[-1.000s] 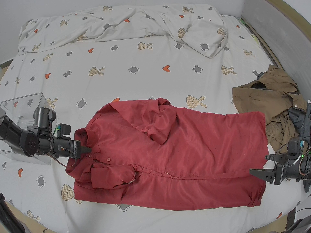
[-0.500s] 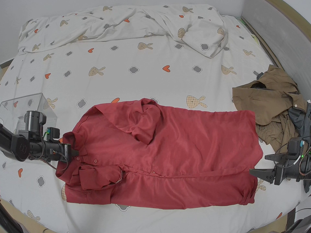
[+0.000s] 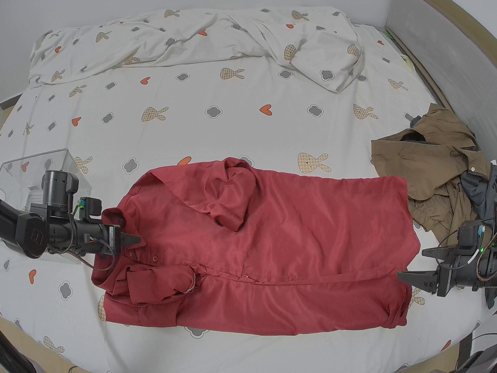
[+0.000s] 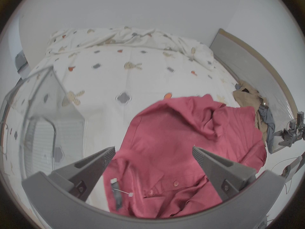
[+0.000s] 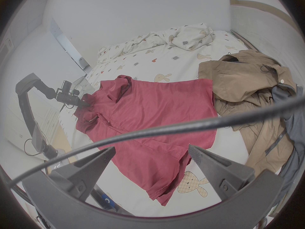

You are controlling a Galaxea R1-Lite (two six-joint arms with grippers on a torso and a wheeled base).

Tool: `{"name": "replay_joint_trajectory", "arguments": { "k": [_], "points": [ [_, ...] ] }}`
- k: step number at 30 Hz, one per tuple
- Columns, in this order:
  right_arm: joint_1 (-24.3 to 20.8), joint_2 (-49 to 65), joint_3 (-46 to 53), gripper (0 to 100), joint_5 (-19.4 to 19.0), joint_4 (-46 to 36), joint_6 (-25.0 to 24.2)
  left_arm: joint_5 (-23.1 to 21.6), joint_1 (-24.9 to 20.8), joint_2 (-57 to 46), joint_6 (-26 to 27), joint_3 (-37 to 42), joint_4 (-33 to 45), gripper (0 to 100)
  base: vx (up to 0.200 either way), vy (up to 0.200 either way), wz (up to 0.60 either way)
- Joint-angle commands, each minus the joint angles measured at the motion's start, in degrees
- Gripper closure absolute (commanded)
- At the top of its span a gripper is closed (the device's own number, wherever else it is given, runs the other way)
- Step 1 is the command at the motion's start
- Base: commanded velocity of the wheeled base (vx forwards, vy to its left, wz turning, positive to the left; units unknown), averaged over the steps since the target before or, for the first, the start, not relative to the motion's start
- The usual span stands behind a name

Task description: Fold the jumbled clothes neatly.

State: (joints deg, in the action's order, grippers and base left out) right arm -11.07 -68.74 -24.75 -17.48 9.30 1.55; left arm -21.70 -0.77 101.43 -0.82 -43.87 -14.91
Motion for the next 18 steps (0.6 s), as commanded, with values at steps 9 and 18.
{"name": "replay_joint_trajectory", "arguments": {
  "k": [9, 18],
  "points": [
    [-0.1, -0.3, -0.1, 0, 0.0, 0.1, 0.0, 10.2, -2.0, -8.8, 0.3, -3.5, -0.2, 0, 0.0, 0.0, 0.0],
    [-0.2, -5.5, -2.9, 0, 8.3, 6.5, -4.3, 15.4, -9.3, -8.2, -0.1, -10.2, 0.4, 0, 0.0, 0.0, 0.0]
  ]
}}
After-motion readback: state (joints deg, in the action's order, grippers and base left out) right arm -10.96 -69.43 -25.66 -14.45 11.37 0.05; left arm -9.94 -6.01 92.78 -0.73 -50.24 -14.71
